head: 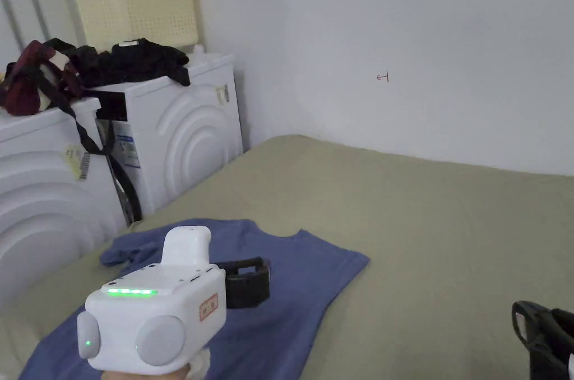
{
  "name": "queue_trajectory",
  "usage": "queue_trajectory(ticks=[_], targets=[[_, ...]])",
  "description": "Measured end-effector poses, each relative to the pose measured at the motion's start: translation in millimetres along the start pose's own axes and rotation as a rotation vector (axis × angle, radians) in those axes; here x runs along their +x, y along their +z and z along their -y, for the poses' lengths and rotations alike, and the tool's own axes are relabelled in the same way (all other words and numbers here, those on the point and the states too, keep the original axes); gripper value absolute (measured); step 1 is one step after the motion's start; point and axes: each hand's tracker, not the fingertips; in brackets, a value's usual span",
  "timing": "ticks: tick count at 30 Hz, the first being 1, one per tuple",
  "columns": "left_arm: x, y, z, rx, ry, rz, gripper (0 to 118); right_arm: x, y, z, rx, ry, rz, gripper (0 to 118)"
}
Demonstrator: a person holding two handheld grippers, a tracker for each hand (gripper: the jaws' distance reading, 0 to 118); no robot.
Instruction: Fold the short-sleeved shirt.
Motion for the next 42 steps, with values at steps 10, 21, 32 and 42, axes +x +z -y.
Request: queue_trajectory(ticks=[10,21,32,42], targets=[[-7,-196,-6,-0.404,-0.150,-0.033,118,45,-41,17,-0.039,-0.057,-0.010,3],[-10,-264,46,-0.422,0.019,-0.140,0,45,-55,54,-0.125,-0.088,-0.070,3],[-18,-216,29,-0.247,0.050,-0.072,0,47,-34,61,-0.123,-0.075,-0.049,3],[100,-166,-25,-0.082,-0.128,0.112,0,74,10,51,-0.069,-0.130,0.028,3]])
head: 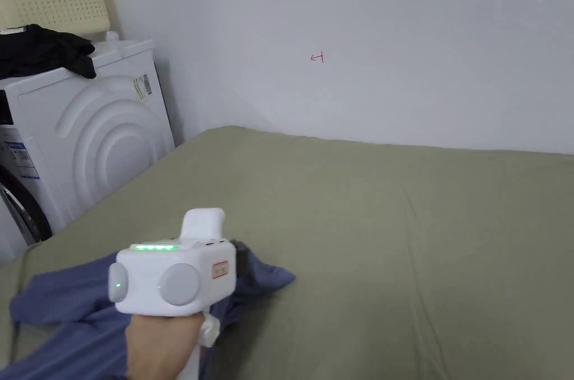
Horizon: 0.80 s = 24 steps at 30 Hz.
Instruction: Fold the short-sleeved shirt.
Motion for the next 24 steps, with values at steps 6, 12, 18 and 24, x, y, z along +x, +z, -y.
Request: queue_trajectory(ticks=[6,12,18,24], targets=[[163,13,-29,0.074,-0.164,0.337,0,24,49,-13,0.056,0.026,0.127,3],[331,36,-12,0.009,-0.220,0.788,0,54,119,-26,0.116,0.013,0.308,3],[423,45,56,-0.143,-0.376,1.023,0,84,168,-23,0.142,-0.007,0.437,3],[440,33,98,-0.198,-0.381,0.950,118,93,178,-11,0.137,-0.035,0.458,22]])
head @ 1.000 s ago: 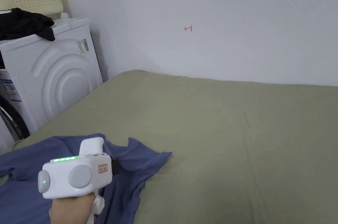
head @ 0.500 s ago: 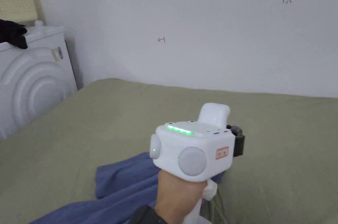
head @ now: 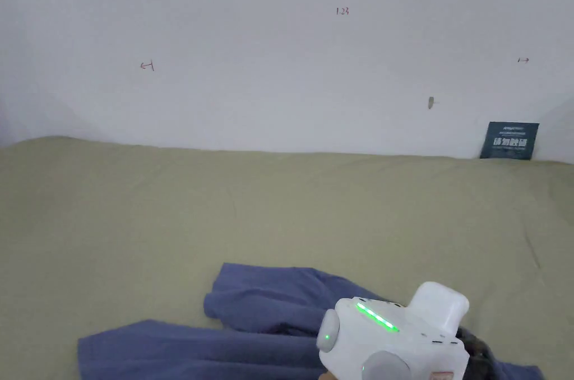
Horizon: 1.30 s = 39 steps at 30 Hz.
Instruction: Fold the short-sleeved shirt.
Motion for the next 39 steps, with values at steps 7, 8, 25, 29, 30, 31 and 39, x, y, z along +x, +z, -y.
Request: queue_trajectory(ticks=[7,8,25,29,30,31,39], targets=[[-15,47,-7,0.146,0.137,-0.071,118,-7,-5,2,-0.007,-0.027,-0.055,31],[-14,70,-9,0.156,0.118,-0.080,118,-10,-7,2,-0.008,-0.018,-0.055,31],[76,433,129,0.490,0.122,-1.169,0,-45,19,-1,0.028,0.054,-0.112,2],[84,447,146,0.454,0.190,-1.210,0,-39,35,10,0.026,0.052,-0.072,1],[86,449,150,0.451,0.197,-1.204,0,-36,38,13,0.018,0.044,-0.070,1],[87,449,153,0.444,0.202,-1.200,0,-34,40,16,0.006,0.036,-0.071,1],[55,439,133,0.366,0.231,-1.031,0,-31,38,16,-0.016,0.026,-0.068,1]])
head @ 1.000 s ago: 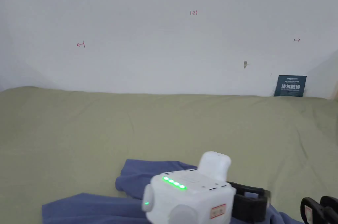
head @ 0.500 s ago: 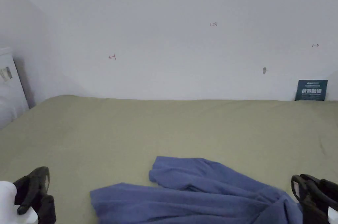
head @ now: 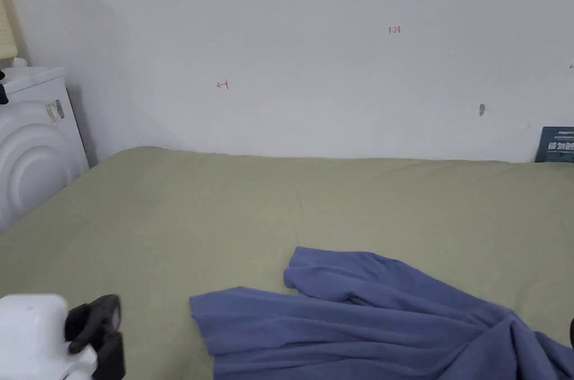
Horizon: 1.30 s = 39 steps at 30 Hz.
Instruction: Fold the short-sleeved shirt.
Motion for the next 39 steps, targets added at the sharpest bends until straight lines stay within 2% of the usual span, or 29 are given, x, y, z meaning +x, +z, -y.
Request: queue_trajectory(ticks=[1,3,4,5,7,8,11,14,20,22,23,25,26,27,28,29,31,32,33,35,36,39], targets=[[-1,-18,-4,-0.022,0.018,0.019,7,0,-3,-2,0.002,-0.001,-0.002,1],[-11,-62,-10,-0.103,0.045,0.076,76,1,-9,-5,0.006,-0.001,-0.005,2],[-17,-89,-11,-0.162,0.087,0.113,105,2,-13,-6,0.007,-0.002,-0.008,2],[-18,-113,-12,-0.220,0.100,0.114,118,3,-18,-7,0.005,-0.004,-0.012,2],[-29,-164,-8,-0.320,0.143,0.158,118,5,-30,-8,-0.006,-0.011,-0.016,2],[-31,-186,-4,-0.315,0.132,0.097,118,7,-38,-8,-0.013,-0.010,-0.020,2],[-32,-243,6,-0.337,0.151,0.090,118,12,-63,-5,-0.057,0.011,-0.007,2],[-31,-295,22,-0.486,0.158,0.075,118,19,-83,-1,-0.089,0.011,-0.004,2],[-17,-379,64,-0.631,0.148,0.025,118,35,-102,9,-0.111,-0.013,0.007,2],[-5,-391,75,-0.635,0.115,0.064,118,41,-105,12,-0.122,-0.014,0.024,2],[2,-396,80,-0.642,0.074,0.106,107,45,-107,14,-0.127,-0.014,0.035,2],[15,-399,89,-0.630,0.016,0.122,75,52,-111,18,-0.145,-0.012,0.060,2],[19,-398,92,-0.635,0.012,0.114,29,55,-111,20,-0.155,-0.015,0.073,2],[22,-397,94,-0.635,0.016,0.105,2,58,-111,21,-0.159,-0.018,0.081,2],[23,-393,94,-0.628,0.010,0.082,2,61,-110,23,-0.161,-0.020,0.087,2],[24,-388,94,-0.599,-0.028,-0.004,2,64,-110,25,-0.165,-0.020,0.095,2],[16,-384,87,-0.540,0.035,0.143,2,70,-111,30,-0.196,-0.013,0.126,2],[13,-383,88,-0.563,0.097,0.216,2,75,-114,33,-0.214,-0.009,0.142,9],[21,-375,82,-0.578,0.117,0.169,2,81,-117,37,-0.233,-0.014,0.157,31],[23,-372,80,-0.585,0.087,0.168,2,91,-125,43,-0.282,-0.073,0.159,93],[25,-369,80,-0.582,0.076,0.166,2,98,-131,46,-0.318,-0.112,0.135,100],[22,-376,82,-0.578,0.073,0.171,2,111,-151,55,-0.400,-0.193,0.068,100]])
